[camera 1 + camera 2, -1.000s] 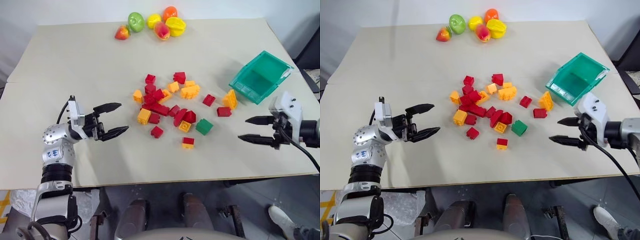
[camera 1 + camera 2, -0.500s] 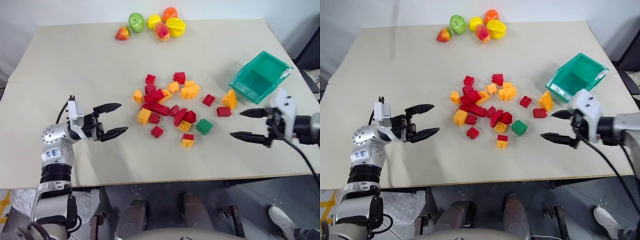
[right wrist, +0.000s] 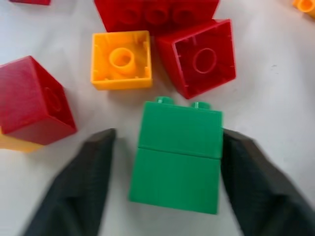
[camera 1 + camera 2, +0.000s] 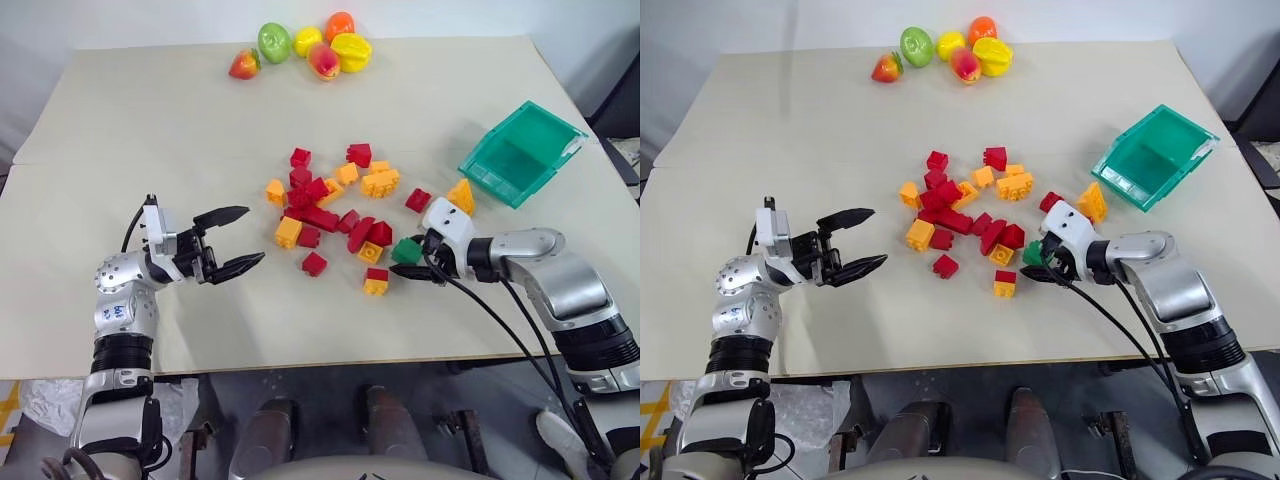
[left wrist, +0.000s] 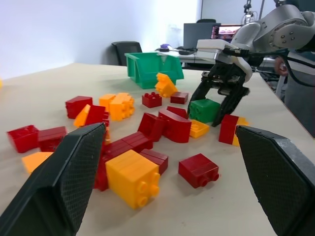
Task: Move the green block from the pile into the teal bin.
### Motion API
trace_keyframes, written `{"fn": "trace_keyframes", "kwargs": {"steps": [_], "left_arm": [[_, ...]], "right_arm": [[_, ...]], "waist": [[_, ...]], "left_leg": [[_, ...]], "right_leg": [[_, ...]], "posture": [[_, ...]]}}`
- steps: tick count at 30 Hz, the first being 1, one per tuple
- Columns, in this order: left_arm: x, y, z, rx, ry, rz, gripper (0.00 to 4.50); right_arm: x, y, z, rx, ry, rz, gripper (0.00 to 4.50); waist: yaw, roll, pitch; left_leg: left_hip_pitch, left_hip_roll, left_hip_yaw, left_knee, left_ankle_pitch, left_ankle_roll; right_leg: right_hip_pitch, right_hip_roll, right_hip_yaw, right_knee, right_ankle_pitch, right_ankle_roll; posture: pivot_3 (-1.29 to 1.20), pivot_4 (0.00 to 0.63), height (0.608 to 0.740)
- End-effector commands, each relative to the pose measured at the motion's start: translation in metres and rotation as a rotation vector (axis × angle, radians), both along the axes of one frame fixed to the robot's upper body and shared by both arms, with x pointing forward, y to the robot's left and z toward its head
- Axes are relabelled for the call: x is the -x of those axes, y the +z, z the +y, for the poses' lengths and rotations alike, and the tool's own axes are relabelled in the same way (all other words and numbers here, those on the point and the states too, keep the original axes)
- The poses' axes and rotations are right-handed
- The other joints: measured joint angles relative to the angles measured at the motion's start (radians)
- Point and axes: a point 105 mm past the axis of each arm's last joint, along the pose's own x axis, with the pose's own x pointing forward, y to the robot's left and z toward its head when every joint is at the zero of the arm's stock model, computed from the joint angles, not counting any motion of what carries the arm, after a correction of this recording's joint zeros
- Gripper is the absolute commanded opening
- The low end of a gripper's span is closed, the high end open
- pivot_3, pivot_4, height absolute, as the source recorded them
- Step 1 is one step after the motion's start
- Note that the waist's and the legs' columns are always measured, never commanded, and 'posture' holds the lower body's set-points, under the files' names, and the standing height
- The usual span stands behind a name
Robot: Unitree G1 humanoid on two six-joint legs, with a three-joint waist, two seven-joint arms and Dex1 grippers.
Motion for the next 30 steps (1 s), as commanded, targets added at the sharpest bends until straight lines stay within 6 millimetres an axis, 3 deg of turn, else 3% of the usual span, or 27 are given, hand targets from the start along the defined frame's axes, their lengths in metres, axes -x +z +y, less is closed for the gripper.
{"fn": "trace_keyframes", "kwargs": {"steps": [1, 2, 5, 8, 10, 16, 22, 25, 30], "left_arm": [[0.003, 0.007, 0.002, 0.004, 0.004, -0.030, 4.50], [0.003, 0.007, 0.002, 0.003, 0.007, -0.026, 4.50], [-0.002, 0.007, -0.004, -0.014, 0.012, -0.010, 4.50], [-0.010, 0.011, -0.022, -0.050, 0.008, 0.008, 4.50], [-0.016, 0.017, -0.034, -0.052, 0.004, 0.009, 4.50], [-0.031, 0.025, -0.071, -0.066, -0.048, 0.035, 4.50], [-0.047, 0.032, -0.095, -0.094, -0.062, 0.039, 4.50], [-0.052, 0.035, -0.099, -0.099, -0.049, 0.037, 4.50], [-0.059, 0.035, -0.094, -0.100, 0.001, 0.074, 4.50]], "right_arm": [[-0.001, 0.029, 0.000, -0.040, -0.001, -0.105, 1.80], [-0.002, 0.037, -0.002, -0.059, -0.014, -0.127, 1.49], [-0.009, 0.064, -0.009, -0.113, -0.078, -0.206, 1.51], [-0.027, 0.094, -0.031, -0.121, -0.199, -0.340, 1.51], [-0.044, 0.104, -0.051, -0.104, -0.299, -0.399, 1.51], [-0.088, 0.112, -0.106, 0.059, -0.515, -0.507, 1.51], [-0.112, 0.114, -0.132, 0.127, -0.676, -0.557, 1.51], [-0.115, 0.104, -0.123, 0.143, -0.601, -0.485, 2.47], [-0.119, 0.115, -0.121, 0.156, -0.602, -0.548, 4.11]], "waist": [[0.002, 0.000, 0.000], [0.003, 0.000, 0.000], [0.003, 0.000, 0.000], [0.005, 0.000, 0.000], [0.007, 0.000, 0.000], [0.000, 0.000, 0.000], [-0.023, 0.000, 0.000], [-0.027, 0.000, 0.000], [-0.028, 0.000, 0.000]], "left_leg": [[0.000, 0.000, 0.000, 0.000, 0.000, 0.000], [0.000, 0.000, 0.000, 0.000, 0.000, 0.000], [0.000, 0.000, 0.000, 0.001, 0.000, 0.000], [0.000, -0.001, 0.000, 0.001, 0.000, 0.000], [0.000, -0.001, 0.000, 0.001, 0.000, 0.000], [0.000, -0.004, 0.001, 0.000, 0.000, 0.000], [0.000, -0.004, 0.002, -0.002, 0.000, 0.000], [0.000, -0.004, 0.002, -0.001, 0.000, 0.000], [0.000, -0.003, 0.002, -0.001, 0.000, 0.000]], "right_leg": [[0.000, 0.000, 0.000, 0.000, 0.000, 0.000], [0.000, 0.000, 0.000, 0.000, 0.000, 0.000], [0.000, -0.001, 0.000, 0.000, 0.000, 0.000], [0.000, -0.001, 0.000, 0.000, 0.000, 0.000], [0.001, -0.001, 0.001, 0.001, 0.000, 0.000], [0.000, 0.000, 0.001, 0.001, 0.000, 0.000], [-0.001, 0.000, 0.001, 0.000, 0.000, 0.000], [-0.001, 0.000, 0.001, 0.000, 0.000, 0.000], [-0.001, 0.001, 0.001, 0.001, 0.000, 0.001]], "posture": [[0.00, 0.150, 0.740], [0.00, 0.150, 0.740], [0.00, 0.150, 0.740], [0.00, 0.150, 0.740], [0.00, 0.150, 0.740], [0.00, 0.150, 0.740], [0.00, 0.150, 0.740], [0.00, 0.150, 0.740], [0.00, 0.150, 0.740]]}}
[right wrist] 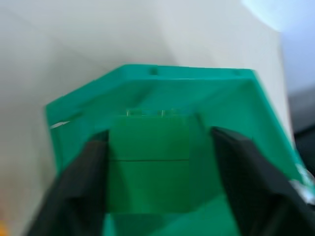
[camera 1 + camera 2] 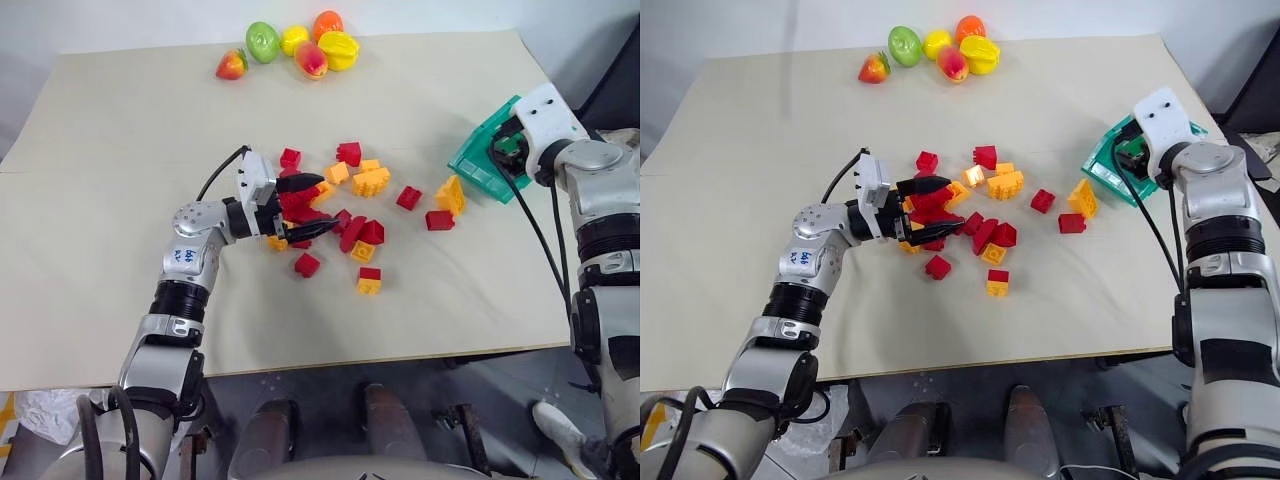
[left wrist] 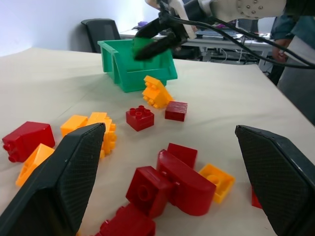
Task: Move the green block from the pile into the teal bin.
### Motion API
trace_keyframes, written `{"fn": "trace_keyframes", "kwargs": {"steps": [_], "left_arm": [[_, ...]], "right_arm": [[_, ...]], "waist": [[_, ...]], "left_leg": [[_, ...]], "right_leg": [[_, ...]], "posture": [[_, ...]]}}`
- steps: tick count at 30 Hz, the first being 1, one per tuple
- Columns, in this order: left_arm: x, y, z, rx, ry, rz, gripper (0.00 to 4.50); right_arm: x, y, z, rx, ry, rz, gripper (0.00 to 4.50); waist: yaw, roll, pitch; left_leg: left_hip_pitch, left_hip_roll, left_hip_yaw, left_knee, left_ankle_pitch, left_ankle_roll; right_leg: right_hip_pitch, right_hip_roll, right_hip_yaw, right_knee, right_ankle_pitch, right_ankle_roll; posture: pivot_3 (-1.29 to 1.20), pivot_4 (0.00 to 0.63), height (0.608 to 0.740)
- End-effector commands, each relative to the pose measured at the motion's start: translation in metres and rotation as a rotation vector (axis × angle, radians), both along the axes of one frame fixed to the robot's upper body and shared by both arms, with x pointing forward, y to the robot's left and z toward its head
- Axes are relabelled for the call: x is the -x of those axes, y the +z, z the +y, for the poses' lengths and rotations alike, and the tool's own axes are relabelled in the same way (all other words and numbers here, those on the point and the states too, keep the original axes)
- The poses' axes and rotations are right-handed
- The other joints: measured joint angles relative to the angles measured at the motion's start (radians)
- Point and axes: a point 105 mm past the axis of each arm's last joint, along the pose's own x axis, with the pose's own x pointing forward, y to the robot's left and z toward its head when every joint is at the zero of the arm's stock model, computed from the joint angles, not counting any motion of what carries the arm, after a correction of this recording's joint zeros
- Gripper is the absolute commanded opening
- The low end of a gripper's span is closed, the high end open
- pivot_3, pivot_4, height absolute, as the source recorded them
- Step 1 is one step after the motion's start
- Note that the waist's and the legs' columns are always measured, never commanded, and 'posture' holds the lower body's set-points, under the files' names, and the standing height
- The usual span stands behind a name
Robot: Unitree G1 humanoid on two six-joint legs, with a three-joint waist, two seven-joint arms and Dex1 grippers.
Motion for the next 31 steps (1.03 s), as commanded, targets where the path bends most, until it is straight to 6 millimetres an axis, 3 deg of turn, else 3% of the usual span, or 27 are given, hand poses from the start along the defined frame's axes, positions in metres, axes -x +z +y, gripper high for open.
{"fn": "trace_keyframes", "kwargs": {"steps": [1, 5, 10, 12, 13, 16, 20, 26, 31], "left_arm": [[-0.003, 0.009, 0.006, 0.004, 0.030, -0.014, 4.50], [-0.002, 0.011, 0.025, 0.008, 0.090, 0.028, 4.50], [0.007, 0.012, 0.055, 0.047, 0.148, 0.098, 4.50], [0.011, 0.017, 0.071, 0.102, 0.190, 0.116, 4.50], [0.014, 0.017, 0.082, 0.114, 0.220, 0.134, 4.50], [0.032, 0.003, 0.123, 0.053, 0.332, 0.189, 4.50], [0.049, -0.004, 0.142, 0.001, 0.358, 0.176, 4.50], [0.061, -0.009, 0.171, -0.012, 0.450, 0.175, 4.50], [0.068, -0.017, 0.183, -0.020, 0.534, 0.179, 4.50]], "right_arm": [[-0.001, 0.028, 0.000, 0.027, 0.010, -0.094, 4.48], [0.005, 0.038, 0.014, -0.022, 0.125, -0.112, 4.48], [0.022, 0.028, 0.023, -0.082, 0.256, -0.060, 4.48], [0.038, 0.023, 0.037, -0.122, 0.381, -0.023, 4.48], [0.050, 0.017, 0.044, -0.153, 0.463, 0.016, 4.48], [0.085, -0.029, 0.040, -0.188, 0.632, 0.182, 4.48], [0.114, -0.042, 0.035, -0.229, 0.782, 0.231, 4.48], [0.122, -0.049, 0.024, -0.269, 0.823, 0.214, 4.48], [0.121, -0.049, 0.028, -0.320, 0.786, 0.134, 4.48]], "waist": [[0.003, 0.000, 0.000], [0.004, 0.000, 0.000], [0.005, 0.000, 0.000], [0.007, 0.000, 0.000], [0.007, 0.000, 0.000], [0.007, 0.000, 0.000], [0.010, 0.001, 0.001], [0.010, 0.001, 0.001], [0.008, 0.001, 0.001]], "left_leg": [[0.000, 0.000, 0.000, 0.000, 0.000, 0.000], [0.000, 0.001, 0.000, 0.001, 0.000, 0.000], [0.000, 0.003, -0.001, 0.001, 0.000, 0.000], [0.000, 0.003, -0.001, 0.001, 0.000, 0.000], [0.000, 0.003, -0.001, 0.001, 0.000, 0.000], [0.000, 0.004, -0.002, 0.001, 0.000, 0.000], [0.000, 0.002, -0.002, 0.002, 0.000, 0.000], [0.004, 0.004, -0.001, 0.006, 0.000, 0.000], [0.005, 0.005, 0.000, 0.003, 0.000, 0.000]], "right_leg": [[0.000, 0.000, 0.000, 0.000, 0.000, 0.000], [0.000, -0.001, 0.000, 0.000, 0.000, 0.000], [0.000, 0.000, 0.000, 0.000, 0.000, 0.000], [0.000, -0.001, 0.000, 0.000, 0.000, 0.000], [0.000, -0.001, 0.000, 0.000, 0.000, 0.000], [0.001, -0.001, 0.000, 0.001, 0.000, 0.000], [0.001, -0.002, 0.000, 0.000, 0.000, 0.000], [0.005, -0.001, 0.001, 0.000, 0.001, 0.000], [0.004, -0.001, 0.002, 0.000, 0.001, -0.001]], "posture": [[0.00, 0.150, 0.740], [0.00, 0.150, 0.740], [0.00, 0.150, 0.740], [0.00, 0.150, 0.740], [0.00, 0.150, 0.740], [0.00, 0.150, 0.740], [0.00, 0.150, 0.740], [0.00, 0.150, 0.740], [0.00, 0.150, 0.740]]}}
